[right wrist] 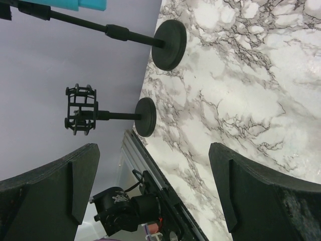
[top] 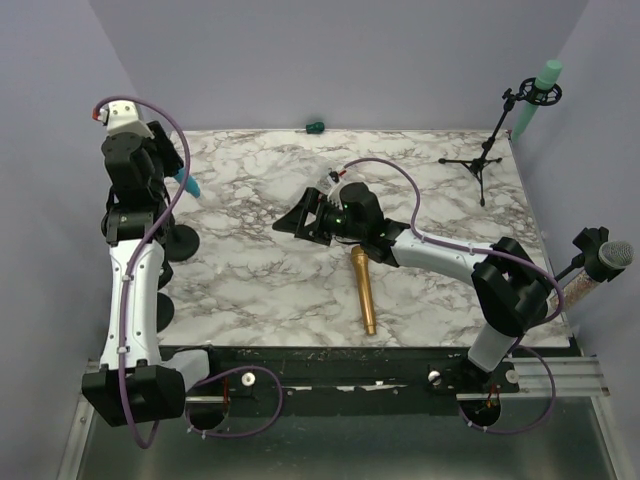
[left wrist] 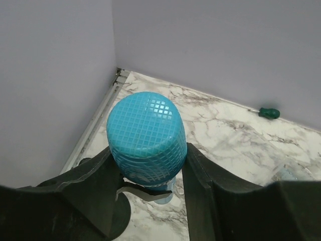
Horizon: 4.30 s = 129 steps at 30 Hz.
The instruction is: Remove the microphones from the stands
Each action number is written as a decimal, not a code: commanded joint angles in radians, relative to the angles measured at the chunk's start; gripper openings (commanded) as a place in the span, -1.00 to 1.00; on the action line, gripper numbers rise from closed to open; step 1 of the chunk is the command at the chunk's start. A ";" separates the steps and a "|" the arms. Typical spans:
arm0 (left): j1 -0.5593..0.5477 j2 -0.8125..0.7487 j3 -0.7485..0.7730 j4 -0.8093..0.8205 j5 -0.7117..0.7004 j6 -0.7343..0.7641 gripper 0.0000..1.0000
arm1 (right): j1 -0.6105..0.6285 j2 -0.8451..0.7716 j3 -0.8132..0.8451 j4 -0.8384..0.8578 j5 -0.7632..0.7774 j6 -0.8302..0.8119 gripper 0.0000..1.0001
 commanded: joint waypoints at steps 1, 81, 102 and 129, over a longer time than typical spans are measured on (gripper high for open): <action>-0.063 -0.062 0.003 -0.015 0.069 -0.014 -1.00 | 0.000 -0.023 -0.013 0.010 0.009 0.015 1.00; -0.830 -0.496 -0.319 0.297 -0.294 0.190 0.97 | 0.302 -0.220 0.267 -0.304 0.732 -0.560 1.00; -0.829 -0.516 -0.342 0.323 -0.336 0.193 0.97 | 0.372 0.022 0.611 -0.510 1.109 -0.675 0.93; -0.831 -0.529 -0.295 0.034 -0.188 0.200 0.97 | 0.365 -0.008 0.482 -0.340 1.003 -0.890 -0.93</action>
